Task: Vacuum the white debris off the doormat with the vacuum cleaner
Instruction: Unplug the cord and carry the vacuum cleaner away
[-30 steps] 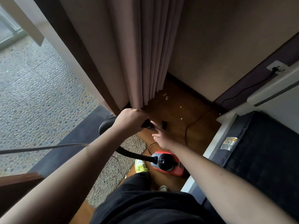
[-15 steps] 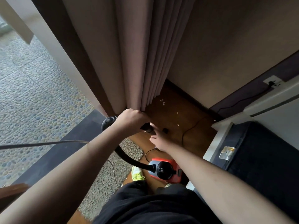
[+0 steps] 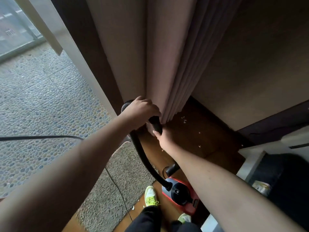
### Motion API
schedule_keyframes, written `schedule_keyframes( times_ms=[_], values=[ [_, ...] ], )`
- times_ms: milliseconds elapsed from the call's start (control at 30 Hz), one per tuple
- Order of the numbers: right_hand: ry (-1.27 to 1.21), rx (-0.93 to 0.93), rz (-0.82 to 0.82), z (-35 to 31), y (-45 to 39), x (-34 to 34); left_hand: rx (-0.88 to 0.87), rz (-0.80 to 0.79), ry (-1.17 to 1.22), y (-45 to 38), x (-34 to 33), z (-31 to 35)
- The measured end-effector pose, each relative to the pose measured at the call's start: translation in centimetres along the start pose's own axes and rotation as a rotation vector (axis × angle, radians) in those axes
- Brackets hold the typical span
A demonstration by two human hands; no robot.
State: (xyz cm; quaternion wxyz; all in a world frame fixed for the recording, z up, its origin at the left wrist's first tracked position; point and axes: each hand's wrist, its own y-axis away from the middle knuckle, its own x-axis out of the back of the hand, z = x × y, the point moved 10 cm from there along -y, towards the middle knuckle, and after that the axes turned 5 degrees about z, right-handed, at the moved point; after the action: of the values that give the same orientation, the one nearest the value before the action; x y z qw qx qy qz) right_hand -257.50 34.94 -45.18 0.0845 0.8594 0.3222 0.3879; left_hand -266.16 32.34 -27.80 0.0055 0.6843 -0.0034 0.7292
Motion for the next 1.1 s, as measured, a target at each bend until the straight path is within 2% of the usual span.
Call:
schedule_keyframes(
  times_ms=[133, 500, 600, 667, 800, 900, 1100],
  values=[
    [0.104, 0.052, 0.033, -3.8, -2.1, 0.5, -0.005, -0.052, -0.083, -1.4, 1.4, -2.8],
    [0.042, 0.179, 0.073, -13.9, -7.2, 2.0, 0.028, -0.077, -0.258, -5.0, 5.8, -9.4],
    [0.016, 0.221, 0.066, -15.9, -8.1, 2.1, 0.038, -0.021, -0.222, -5.2, 7.2, -11.2],
    [0.019, 0.21, 0.056, -16.0, -8.4, 1.9, 0.035, -0.038, -0.224, -5.3, 7.0, -11.4],
    [0.097, 0.144, 0.021, -13.3, -8.2, 1.2, -0.016, -0.176, -0.307, -5.7, 4.1, -9.4],
    [0.103, 0.121, 0.013, -10.9, -8.3, 0.9, -0.075, -0.182, -0.365, -6.2, 2.3, -7.7],
    [0.145, 0.132, 0.003, -10.1, -9.7, 1.4, -0.062, -0.217, -0.35, -7.7, 1.6, -7.7]
  ],
)
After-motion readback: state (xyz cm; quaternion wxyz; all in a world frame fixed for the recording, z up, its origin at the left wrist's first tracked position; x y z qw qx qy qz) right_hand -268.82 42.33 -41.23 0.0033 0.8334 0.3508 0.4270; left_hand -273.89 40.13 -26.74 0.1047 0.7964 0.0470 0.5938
